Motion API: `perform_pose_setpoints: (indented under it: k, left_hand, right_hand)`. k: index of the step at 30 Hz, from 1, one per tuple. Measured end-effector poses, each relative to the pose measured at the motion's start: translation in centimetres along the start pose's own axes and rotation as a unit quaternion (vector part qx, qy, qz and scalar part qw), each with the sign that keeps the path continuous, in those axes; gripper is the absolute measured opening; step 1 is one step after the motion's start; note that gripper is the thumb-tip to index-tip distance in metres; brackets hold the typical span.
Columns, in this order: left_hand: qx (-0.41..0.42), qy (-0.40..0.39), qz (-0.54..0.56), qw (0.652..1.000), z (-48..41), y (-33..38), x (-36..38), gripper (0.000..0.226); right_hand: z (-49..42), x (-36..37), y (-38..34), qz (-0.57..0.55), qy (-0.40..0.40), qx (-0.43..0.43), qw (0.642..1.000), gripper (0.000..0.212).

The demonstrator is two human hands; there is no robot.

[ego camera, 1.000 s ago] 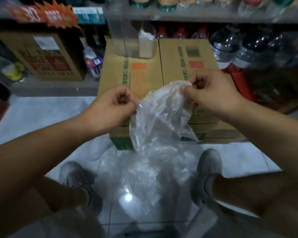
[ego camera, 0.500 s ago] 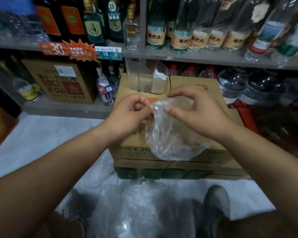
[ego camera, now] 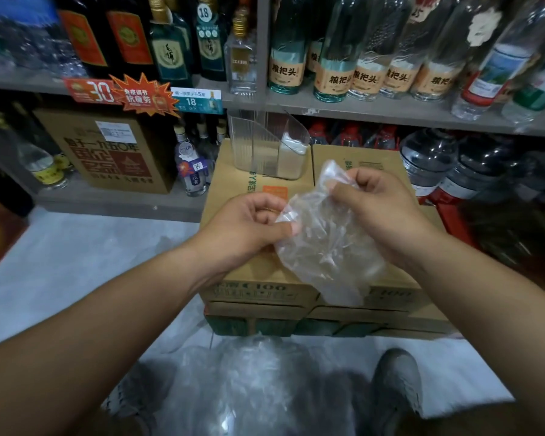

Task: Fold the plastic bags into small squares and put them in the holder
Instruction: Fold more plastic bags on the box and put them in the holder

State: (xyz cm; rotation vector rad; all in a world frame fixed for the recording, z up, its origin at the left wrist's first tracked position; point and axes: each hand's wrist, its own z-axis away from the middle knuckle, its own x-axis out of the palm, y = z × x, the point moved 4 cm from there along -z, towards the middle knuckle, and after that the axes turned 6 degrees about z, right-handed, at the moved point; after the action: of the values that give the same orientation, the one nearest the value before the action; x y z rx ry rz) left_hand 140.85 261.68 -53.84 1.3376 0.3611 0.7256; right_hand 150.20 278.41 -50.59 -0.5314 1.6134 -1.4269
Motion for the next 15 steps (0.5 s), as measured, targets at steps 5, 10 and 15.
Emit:
perform_pose_setpoints:
  k: [5,10,15]
  left_hand:
    - [0.05,0.033,-0.003,0.998,0.1,0.1,-0.4,0.011]
    - [0.05,0.033,-0.096,0.994,0.0,-0.3,-0.7,0.024]
    - [-0.004,0.012,-0.095,0.995,0.0,-1.0,-0.8,0.022]
  right_hand:
    - [-1.0,-1.0,0.3,-0.043,0.039,0.039,0.998,0.02]
    - [-2.0,-2.0,0.9,0.015,0.06,0.008,0.998,0.027]
    - [-3.6,-2.5,1.2,0.132,0.093,-0.066,0.985,0.033]
